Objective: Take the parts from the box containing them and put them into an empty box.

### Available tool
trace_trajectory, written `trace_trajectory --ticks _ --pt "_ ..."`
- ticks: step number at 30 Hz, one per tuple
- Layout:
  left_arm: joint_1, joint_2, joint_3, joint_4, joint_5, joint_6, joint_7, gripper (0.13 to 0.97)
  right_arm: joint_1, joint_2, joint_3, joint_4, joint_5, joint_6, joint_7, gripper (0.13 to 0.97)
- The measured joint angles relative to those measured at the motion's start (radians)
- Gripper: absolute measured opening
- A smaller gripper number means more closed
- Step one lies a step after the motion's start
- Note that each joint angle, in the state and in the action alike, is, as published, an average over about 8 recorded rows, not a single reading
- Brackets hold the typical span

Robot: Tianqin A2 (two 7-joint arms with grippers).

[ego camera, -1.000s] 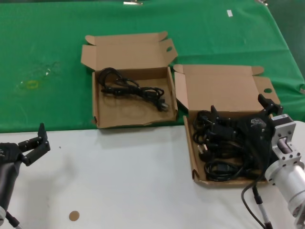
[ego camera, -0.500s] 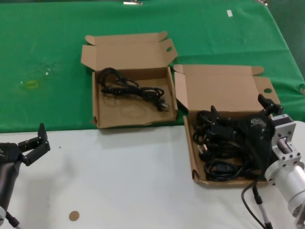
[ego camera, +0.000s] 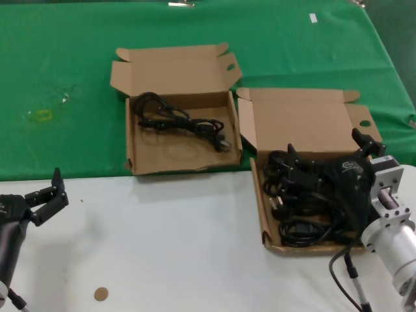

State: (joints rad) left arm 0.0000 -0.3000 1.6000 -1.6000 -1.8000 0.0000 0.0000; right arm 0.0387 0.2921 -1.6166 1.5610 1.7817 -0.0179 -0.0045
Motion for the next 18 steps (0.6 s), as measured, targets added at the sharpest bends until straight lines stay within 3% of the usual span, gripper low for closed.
trace_trajectory --ticks 18 --pt "0.0 0.0 0.0 0.0 0.0 0.0 0.0 0.966 0.0 0.0 0.0 0.0 0.0 0.0 0.0 0.966"
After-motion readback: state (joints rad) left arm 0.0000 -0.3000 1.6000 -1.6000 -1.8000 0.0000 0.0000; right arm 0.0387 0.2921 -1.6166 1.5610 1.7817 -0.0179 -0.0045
